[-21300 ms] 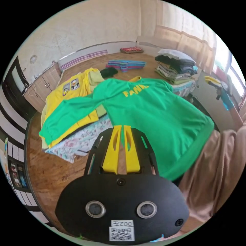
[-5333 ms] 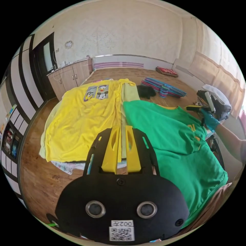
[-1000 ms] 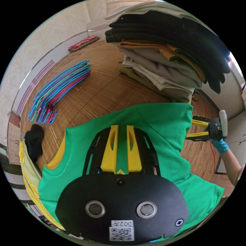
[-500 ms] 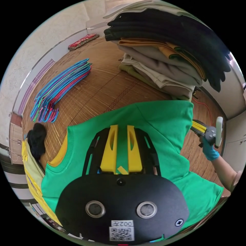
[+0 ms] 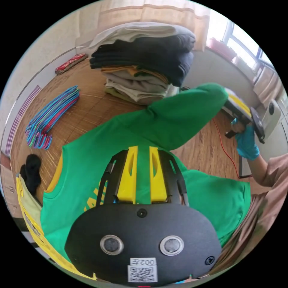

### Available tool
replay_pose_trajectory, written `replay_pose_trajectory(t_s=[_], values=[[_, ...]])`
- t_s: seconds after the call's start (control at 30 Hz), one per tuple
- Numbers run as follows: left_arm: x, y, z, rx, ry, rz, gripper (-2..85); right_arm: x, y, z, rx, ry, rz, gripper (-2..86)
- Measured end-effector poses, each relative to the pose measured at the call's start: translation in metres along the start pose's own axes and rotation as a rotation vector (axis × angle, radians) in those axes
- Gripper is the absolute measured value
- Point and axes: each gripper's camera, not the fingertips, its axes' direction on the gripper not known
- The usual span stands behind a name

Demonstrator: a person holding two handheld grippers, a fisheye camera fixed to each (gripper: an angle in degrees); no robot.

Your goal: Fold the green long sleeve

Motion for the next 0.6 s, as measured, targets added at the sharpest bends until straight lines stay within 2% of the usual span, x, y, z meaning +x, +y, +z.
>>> replay_pose_trajectory(t_s=[0.23,0.33,0.43,0.6], values=[[0.010,0.024,0.036,0.009,0.006,-0.050,3.7,-0.064,-0.054,-0.035,0.148,-0.196,-0.140,-0.8],[0.004,0.047,0.035,0.059,0.039,-0.139,4.5,-0.097,-0.069,-0.040,0.150,-0.282,-0.238,-0.6],[-0.001,0.078,0.020,0.058,-0.013,-0.179,5.1,-0.126,-0.076,-0.041,0.153,-0.401,-0.308,0.1],[-0.018,0.163,-0.026,0.075,-0.074,-0.320,4.8,-0.172,-0.077,-0.028,0.035,-0.567,-0.410,2.9]])
